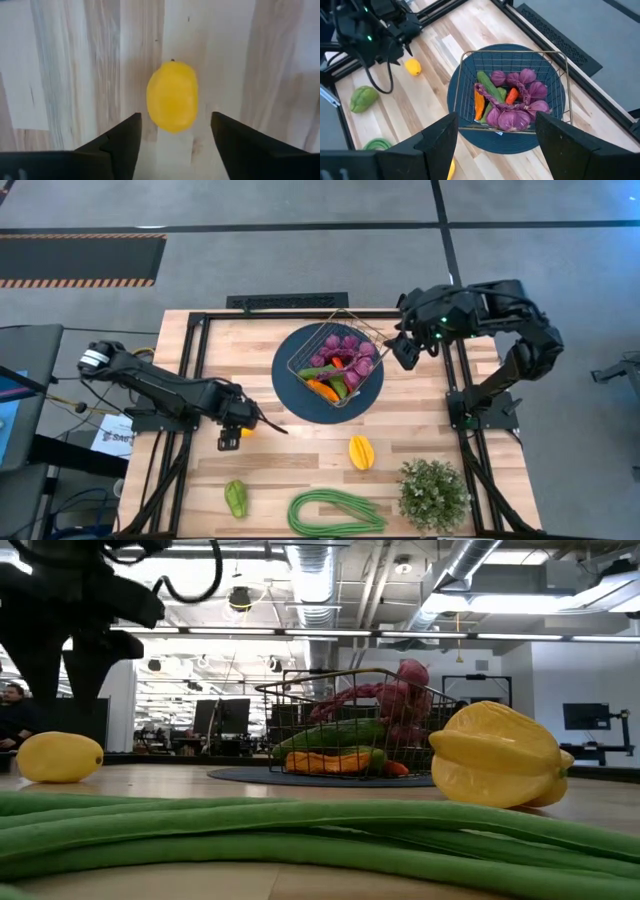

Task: Build produce basket
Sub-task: Put the lemon into the wire basket

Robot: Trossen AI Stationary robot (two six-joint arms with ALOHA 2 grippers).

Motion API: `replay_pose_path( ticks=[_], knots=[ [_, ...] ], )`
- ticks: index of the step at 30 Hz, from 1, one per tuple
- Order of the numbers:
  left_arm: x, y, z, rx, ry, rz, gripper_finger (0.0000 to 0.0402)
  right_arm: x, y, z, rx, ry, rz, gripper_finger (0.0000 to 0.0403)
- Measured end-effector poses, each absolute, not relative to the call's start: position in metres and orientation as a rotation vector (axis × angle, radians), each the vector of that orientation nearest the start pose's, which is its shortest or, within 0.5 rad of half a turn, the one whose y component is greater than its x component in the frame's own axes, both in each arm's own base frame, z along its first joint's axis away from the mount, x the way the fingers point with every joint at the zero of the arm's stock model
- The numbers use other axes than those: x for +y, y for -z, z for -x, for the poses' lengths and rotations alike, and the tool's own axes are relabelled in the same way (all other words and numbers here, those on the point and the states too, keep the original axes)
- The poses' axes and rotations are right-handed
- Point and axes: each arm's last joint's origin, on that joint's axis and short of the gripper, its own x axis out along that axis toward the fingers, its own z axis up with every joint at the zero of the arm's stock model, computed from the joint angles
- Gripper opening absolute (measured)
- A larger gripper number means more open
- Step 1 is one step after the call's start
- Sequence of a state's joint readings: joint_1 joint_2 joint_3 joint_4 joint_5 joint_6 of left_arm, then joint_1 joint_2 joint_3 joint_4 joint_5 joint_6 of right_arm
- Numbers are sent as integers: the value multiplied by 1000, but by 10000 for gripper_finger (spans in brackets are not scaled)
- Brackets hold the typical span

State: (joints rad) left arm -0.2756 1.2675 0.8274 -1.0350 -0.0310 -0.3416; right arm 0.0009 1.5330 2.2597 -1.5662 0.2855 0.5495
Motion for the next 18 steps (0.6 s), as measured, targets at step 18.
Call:
replay_pose_path(
  ticks=[18],
  knots=[
    [-62,-162,-221,1596,12,-32,251,-7,-506,-213,726,478,-394,280]
  ],
)
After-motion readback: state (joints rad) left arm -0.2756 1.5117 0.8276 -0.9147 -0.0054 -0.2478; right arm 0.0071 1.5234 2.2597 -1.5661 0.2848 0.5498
